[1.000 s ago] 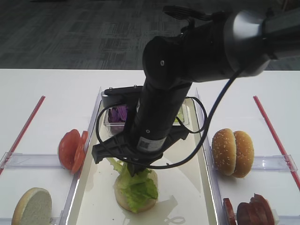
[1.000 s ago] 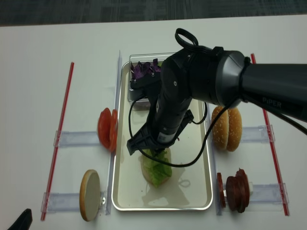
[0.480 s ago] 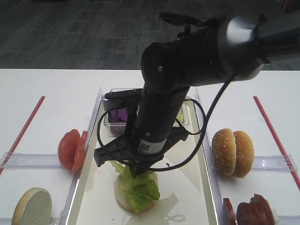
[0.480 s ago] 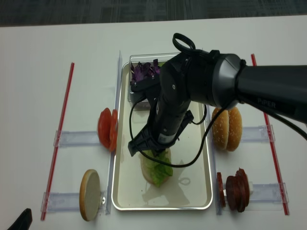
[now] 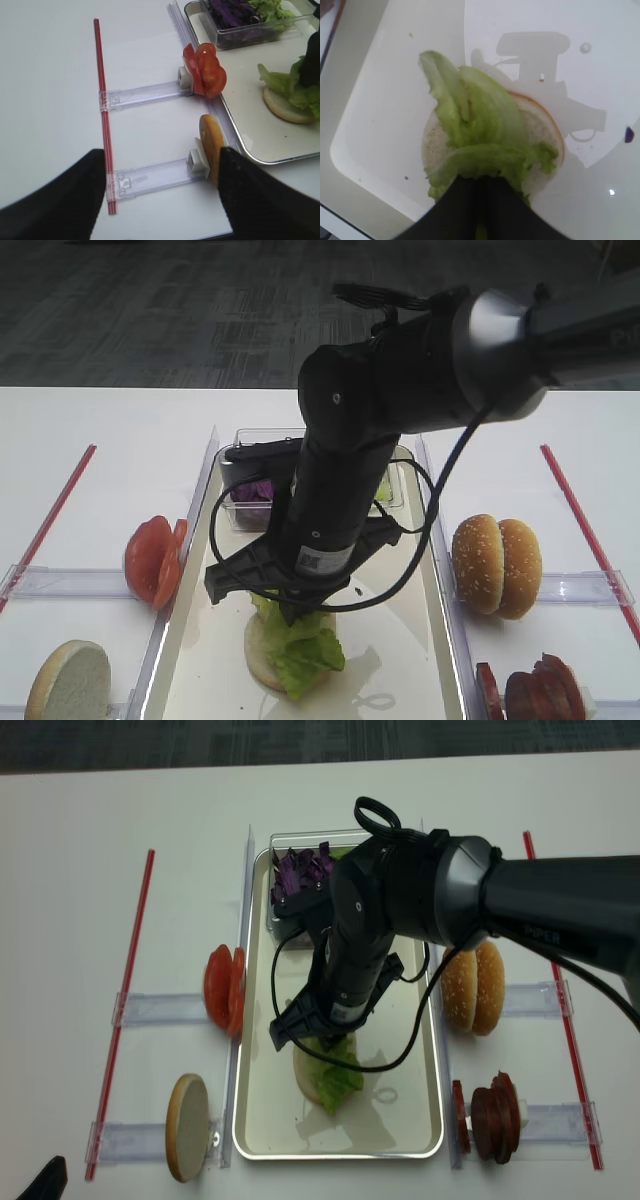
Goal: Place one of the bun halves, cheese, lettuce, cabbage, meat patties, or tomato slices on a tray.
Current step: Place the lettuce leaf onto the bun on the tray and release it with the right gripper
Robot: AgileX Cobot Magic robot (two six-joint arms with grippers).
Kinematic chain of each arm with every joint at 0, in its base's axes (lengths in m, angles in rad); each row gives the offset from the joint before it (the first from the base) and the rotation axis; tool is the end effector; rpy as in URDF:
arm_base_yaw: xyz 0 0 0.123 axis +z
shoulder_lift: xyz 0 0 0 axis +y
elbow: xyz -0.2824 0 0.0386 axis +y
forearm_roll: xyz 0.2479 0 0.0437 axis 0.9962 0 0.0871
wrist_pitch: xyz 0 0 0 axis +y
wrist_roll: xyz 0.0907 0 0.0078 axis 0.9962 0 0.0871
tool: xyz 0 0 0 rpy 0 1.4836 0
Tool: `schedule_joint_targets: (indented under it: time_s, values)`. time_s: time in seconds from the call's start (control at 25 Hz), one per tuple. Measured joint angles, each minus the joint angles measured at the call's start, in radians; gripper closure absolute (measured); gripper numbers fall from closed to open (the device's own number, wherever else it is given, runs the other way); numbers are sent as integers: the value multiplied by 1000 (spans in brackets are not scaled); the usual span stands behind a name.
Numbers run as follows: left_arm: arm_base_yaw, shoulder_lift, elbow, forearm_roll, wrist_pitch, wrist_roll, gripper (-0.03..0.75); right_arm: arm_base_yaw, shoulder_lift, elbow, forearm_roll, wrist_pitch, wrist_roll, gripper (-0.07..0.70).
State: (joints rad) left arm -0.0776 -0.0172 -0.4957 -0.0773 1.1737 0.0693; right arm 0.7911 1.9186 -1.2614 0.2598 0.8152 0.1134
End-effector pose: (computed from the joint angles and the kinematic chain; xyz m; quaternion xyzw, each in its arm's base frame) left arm -0.0127 -0.0055 0.2672 0.0683 0.8749 -0.0404 0.4777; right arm 0.2504 0.2775 0.1709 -0.2530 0.9577 0.1320 0.0380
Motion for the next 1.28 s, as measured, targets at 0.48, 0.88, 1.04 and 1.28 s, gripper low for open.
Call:
schedule_joint_targets:
  time_s: [0.48,0.88,1.04,1.28]
  values:
    - [0,0,0,0,0,0,258,0,1,0,0,8,-6,403]
    - [0,0,0,0,0,0,258,0,1,0,27,13,-25,142]
    - [0,0,0,0,0,0,258,0,1,0,27,15,-25,140]
    - [0,0,0,0,0,0,258,0,-6,0,-3,35,-25,139]
